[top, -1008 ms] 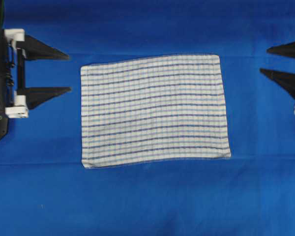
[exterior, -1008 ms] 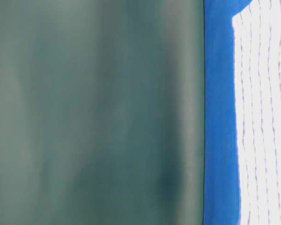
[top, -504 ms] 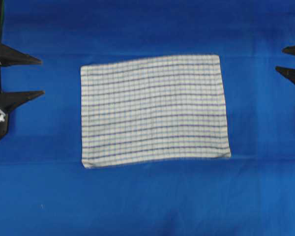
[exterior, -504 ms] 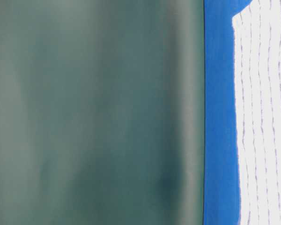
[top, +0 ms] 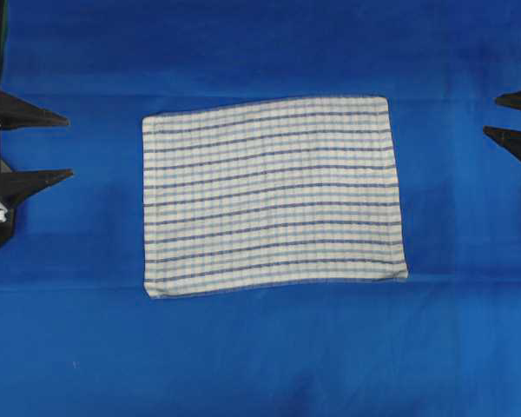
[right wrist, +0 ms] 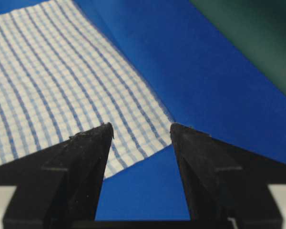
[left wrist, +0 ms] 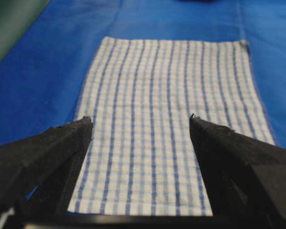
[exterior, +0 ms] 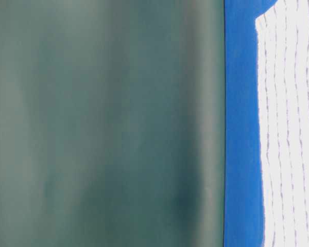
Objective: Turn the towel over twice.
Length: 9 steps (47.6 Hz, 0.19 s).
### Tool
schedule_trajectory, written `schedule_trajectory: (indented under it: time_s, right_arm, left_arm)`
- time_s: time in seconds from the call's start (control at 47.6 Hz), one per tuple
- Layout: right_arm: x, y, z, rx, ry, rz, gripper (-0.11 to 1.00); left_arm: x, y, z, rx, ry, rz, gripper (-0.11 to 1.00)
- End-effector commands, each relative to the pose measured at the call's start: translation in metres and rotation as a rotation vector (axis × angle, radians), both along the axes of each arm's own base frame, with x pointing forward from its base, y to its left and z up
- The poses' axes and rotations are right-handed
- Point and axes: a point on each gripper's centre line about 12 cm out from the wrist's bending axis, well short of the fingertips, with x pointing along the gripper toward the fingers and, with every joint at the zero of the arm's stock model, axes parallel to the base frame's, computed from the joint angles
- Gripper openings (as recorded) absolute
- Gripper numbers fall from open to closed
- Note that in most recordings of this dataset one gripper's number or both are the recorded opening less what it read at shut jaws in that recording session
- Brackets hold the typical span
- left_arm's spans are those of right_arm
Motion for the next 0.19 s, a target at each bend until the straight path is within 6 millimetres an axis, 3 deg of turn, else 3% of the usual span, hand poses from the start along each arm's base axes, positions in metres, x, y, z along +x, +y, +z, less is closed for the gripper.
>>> schedule_trajectory:
  time_s: [0.0, 0.168]
  right_arm:
    - [0.0019, 0.0004, 0.0056, -0.001, -0.012, 0.001, 0.60]
    - [0.0019, 0.0004, 0.0056, -0.001, -0.012, 0.001, 0.60]
  left_arm:
    - [0.0013, 0.0007, 0.0043, 0.002, -0.011, 0.003, 0.78]
    - [0.0014, 0.0005, 0.0047, 0.002, -0.011, 0.002, 0.78]
